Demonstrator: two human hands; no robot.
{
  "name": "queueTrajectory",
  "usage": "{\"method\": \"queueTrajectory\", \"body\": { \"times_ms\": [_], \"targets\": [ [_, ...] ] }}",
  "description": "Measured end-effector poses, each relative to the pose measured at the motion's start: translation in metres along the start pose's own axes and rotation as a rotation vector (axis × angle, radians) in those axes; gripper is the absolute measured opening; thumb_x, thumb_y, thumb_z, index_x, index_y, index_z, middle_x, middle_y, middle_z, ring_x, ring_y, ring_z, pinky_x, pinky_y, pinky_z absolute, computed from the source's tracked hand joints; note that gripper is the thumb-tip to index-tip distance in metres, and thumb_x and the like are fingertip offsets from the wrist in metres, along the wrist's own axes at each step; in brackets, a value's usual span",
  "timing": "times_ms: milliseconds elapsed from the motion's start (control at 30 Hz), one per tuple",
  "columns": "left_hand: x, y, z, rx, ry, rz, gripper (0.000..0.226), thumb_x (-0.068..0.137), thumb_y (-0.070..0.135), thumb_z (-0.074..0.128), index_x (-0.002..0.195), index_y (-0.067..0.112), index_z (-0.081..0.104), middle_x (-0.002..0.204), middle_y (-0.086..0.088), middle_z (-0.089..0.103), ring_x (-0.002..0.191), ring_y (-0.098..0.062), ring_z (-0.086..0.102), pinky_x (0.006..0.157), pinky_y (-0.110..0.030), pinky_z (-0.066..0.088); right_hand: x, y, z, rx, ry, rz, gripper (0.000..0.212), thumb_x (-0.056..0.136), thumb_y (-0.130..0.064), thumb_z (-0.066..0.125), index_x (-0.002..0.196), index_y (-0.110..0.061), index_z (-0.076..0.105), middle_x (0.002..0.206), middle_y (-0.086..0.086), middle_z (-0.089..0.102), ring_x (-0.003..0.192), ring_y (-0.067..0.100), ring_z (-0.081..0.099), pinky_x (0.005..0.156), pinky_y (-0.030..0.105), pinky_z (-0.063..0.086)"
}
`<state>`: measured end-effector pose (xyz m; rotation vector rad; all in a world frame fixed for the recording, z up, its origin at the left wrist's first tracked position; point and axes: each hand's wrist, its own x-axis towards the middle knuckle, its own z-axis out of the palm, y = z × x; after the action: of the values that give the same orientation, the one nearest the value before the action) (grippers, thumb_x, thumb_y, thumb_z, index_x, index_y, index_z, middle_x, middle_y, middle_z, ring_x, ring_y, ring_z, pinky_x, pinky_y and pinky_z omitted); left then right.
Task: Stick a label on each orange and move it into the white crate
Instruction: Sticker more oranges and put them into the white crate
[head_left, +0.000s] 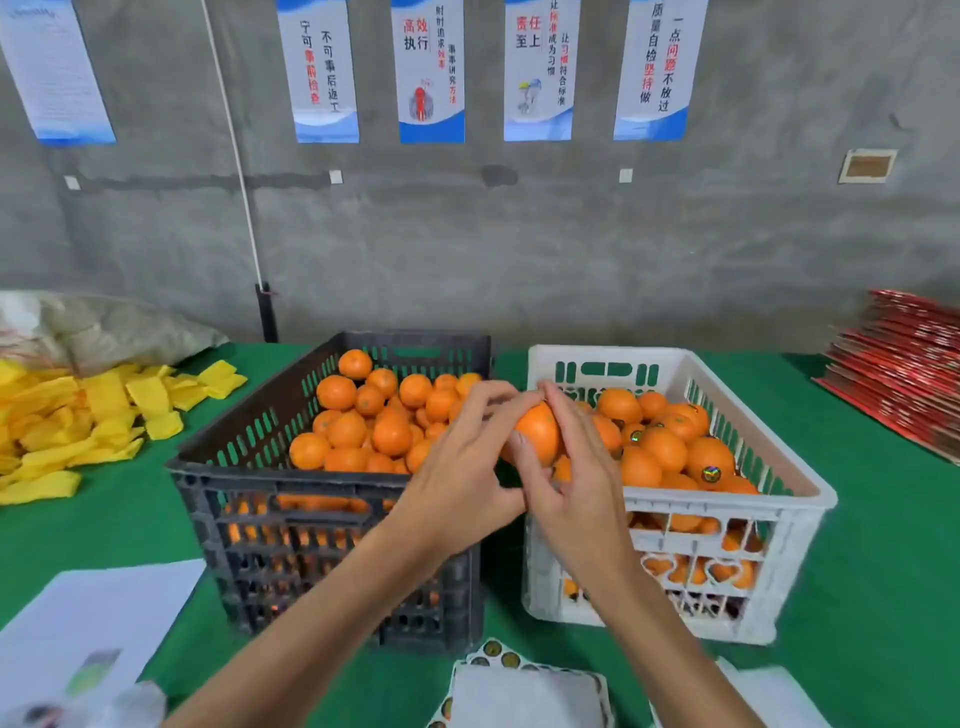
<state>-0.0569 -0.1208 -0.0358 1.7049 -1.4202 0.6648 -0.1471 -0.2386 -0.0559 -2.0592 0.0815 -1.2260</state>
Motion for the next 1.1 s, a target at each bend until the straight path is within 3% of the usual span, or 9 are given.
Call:
{"method": "queueTrajectory", "body": {
  "times_ms": [100, 200, 400, 467, 533, 600, 733, 933, 1100],
  "targets": [
    [-0.053, 0.017, 0.019, -0.031, -0.025, -0.045, 0.068, 0.083, 0.008, 0.083, 0.146, 0.006, 0.057, 0.142, -0.011, 0.050, 0.131, -0.018, 0.055, 0.105, -0.033, 0.052, -0.053, 0.010, -0.010, -0.009, -0.122, 0.112, 0.066, 0.100, -0.052, 0.055, 0.158, -0.026, 0.037, 0.161, -0.011, 0.039, 0.147, -0.001, 0.034, 0.118, 0.018, 0.032],
    [-0.107, 0.022, 0.039, -0.086, -0.169, -0.138, 0.065, 0.091, 0.016, 0.079, 0.150, 0.010, 0.053, 0.152, -0.004, 0.045, 0.139, -0.018, 0.050, 0.110, -0.036, 0.050, -0.100, 0.028, -0.013, -0.038, -0.239, 0.218, 0.072, 0.096, -0.060, 0.052, 0.158, -0.028, 0.036, 0.160, -0.012, 0.040, 0.145, -0.003, 0.036, 0.116, 0.015, 0.033],
    [-0.189, 0.014, 0.074, -0.255, -0.351, -0.439, 0.063, 0.092, 0.029, 0.068, 0.151, 0.025, 0.049, 0.146, 0.018, 0.037, 0.131, 0.000, 0.045, 0.107, -0.023, 0.046, -0.168, 0.056, -0.006, -0.104, -0.499, 0.376, 0.066, 0.103, -0.054, 0.048, 0.160, -0.026, 0.030, 0.162, -0.011, 0.036, 0.144, 0.000, 0.035, 0.120, 0.027, 0.033],
    [-0.211, 0.008, 0.082, -0.279, -0.403, -0.520, 0.061, 0.094, 0.027, 0.072, 0.150, 0.033, 0.047, 0.144, 0.029, 0.030, 0.129, 0.006, 0.043, 0.103, -0.016, 0.045, -0.187, 0.059, -0.009, -0.138, -0.557, 0.356, 0.059, 0.107, -0.052, 0.042, 0.160, -0.027, 0.031, 0.160, -0.010, 0.039, 0.142, -0.002, 0.036, 0.118, 0.021, 0.032],
    [-0.228, 0.005, 0.086, -0.358, -0.346, -0.617, 0.060, 0.095, 0.028, 0.076, 0.145, 0.043, 0.047, 0.144, 0.031, 0.029, 0.129, 0.007, 0.046, 0.097, -0.008, 0.044, -0.206, 0.063, -0.015, -0.149, -0.630, 0.310, 0.052, 0.107, -0.055, 0.043, 0.155, -0.033, 0.038, 0.156, -0.013, 0.044, 0.140, -0.001, 0.041, 0.115, 0.025, 0.038],
    [-0.234, 0.005, 0.086, -0.476, -0.217, -0.750, 0.061, 0.095, 0.028, 0.078, 0.142, 0.049, 0.046, 0.143, 0.029, 0.033, 0.127, 0.005, 0.050, 0.093, -0.007, 0.049, -0.223, 0.067, -0.019, -0.235, -0.753, 0.284, 0.066, 0.101, -0.067, 0.045, 0.157, -0.034, 0.037, 0.163, -0.018, 0.032, 0.149, 0.000, 0.029, 0.123, 0.028, 0.027],
    [-0.237, 0.008, 0.087, -0.572, -0.056, -0.882, 0.060, 0.099, 0.032, 0.073, 0.150, 0.038, 0.042, 0.144, 0.022, 0.037, 0.122, 0.004, 0.058, 0.093, -0.012, 0.053, -0.234, 0.072, -0.020, -0.408, -0.846, 0.144, 0.069, 0.095, -0.078, 0.040, 0.151, -0.038, 0.048, 0.165, -0.021, 0.022, 0.154, 0.001, 0.013, 0.125, 0.026, 0.012],
    [-0.237, 0.009, 0.086, -0.625, -0.010, -0.926, 0.060, 0.098, 0.037, 0.072, 0.150, 0.037, 0.043, 0.143, 0.019, 0.041, 0.124, 0.002, 0.059, 0.094, -0.012, 0.052, -0.230, 0.070, -0.014, -0.467, -0.768, 0.037, 0.055, 0.098, -0.070, 0.046, 0.134, -0.035, 0.067, 0.151, -0.015, 0.051, 0.138, 0.014, 0.044, 0.113, 0.037, 0.039],
    [-0.239, 0.008, 0.087, -0.636, 0.015, -0.909, 0.060, 0.097, 0.037, 0.074, 0.150, 0.037, 0.045, 0.143, 0.016, 0.042, 0.123, -0.002, 0.062, 0.095, -0.017, 0.054, -0.229, 0.070, -0.013, -0.423, -0.750, 0.039, 0.054, 0.099, -0.068, 0.047, 0.131, -0.031, 0.070, 0.148, -0.018, 0.051, 0.137, 0.007, 0.041, 0.111, 0.034, 0.039]
  ]
}}
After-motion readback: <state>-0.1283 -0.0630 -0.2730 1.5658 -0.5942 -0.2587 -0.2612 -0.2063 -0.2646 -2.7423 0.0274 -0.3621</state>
